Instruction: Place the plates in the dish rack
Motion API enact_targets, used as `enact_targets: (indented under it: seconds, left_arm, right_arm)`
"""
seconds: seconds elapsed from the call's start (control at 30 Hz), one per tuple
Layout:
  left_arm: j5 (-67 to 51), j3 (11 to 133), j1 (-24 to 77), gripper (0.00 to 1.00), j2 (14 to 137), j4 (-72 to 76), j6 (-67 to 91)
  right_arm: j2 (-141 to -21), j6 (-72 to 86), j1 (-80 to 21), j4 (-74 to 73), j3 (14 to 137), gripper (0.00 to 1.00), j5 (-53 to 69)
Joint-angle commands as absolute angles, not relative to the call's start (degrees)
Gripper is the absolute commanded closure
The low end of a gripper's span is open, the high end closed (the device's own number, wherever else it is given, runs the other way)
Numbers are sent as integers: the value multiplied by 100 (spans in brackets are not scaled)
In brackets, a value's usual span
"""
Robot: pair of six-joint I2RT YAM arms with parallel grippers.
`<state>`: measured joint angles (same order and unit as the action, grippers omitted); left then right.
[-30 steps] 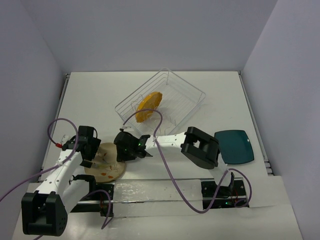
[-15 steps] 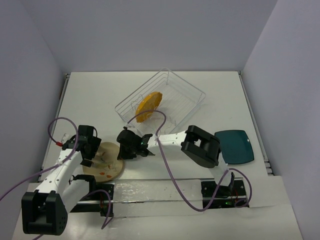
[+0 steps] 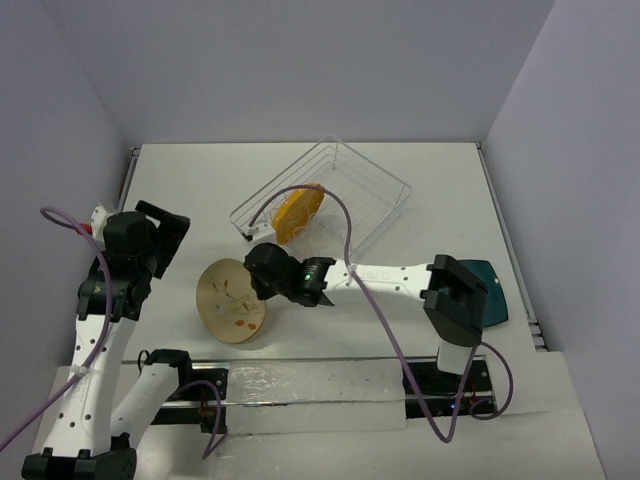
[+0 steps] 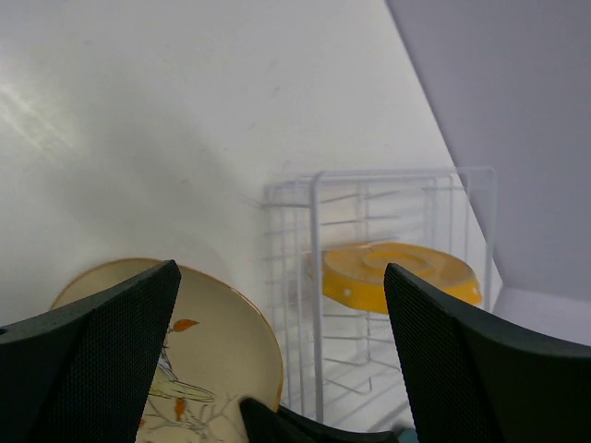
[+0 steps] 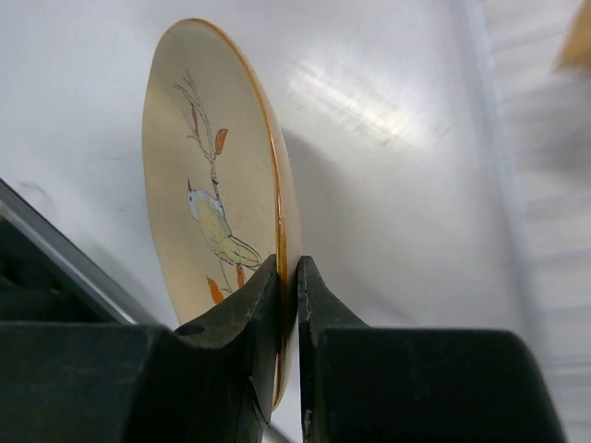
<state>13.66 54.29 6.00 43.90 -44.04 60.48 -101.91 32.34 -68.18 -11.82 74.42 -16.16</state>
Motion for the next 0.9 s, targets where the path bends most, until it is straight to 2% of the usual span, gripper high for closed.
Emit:
enact_targets:
  seconds: [0.0, 0.2, 0.27, 0.4, 0.47, 0.53, 0.7, 0.87]
  left_arm:
    - [537, 5890, 577, 1, 4591, -3799, 5242]
    - [444, 6197, 571, 1, 4630, -3352, 4982]
    - [413, 6196, 576, 1, 4614, -3239, 4913]
    - [274, 6210, 573, 1, 4637, -3206, 4790]
    - [239, 6270, 573, 1, 4687, -3312, 4718]
    - [294, 6289, 576, 1, 4698, -3401, 4611]
    - [436, 6058, 573, 1, 4574, -3278, 4521]
    - [826, 6146, 575, 1, 4709, -3478, 4591]
  right_arm:
    - [-8945, 1168, -6631, -82, 7377, 100, -1560]
    - [-7827, -1107, -6273, 615, 7017, 100, -239]
    - [-7500, -1934, -6104, 575, 7062, 100, 544]
    - [-6945, -3471, -5554, 120, 7287, 100, 2372]
    - [-6813, -4082, -5138, -731, 7586, 100, 2986]
    - [-6803, -5507, -4975, -1626, 8174, 100, 2955]
    - [-6679, -7612, -4334, -2722, 8401, 100, 2735]
    - [-6971, -8718, -3698, -3139, 8679, 100, 3100]
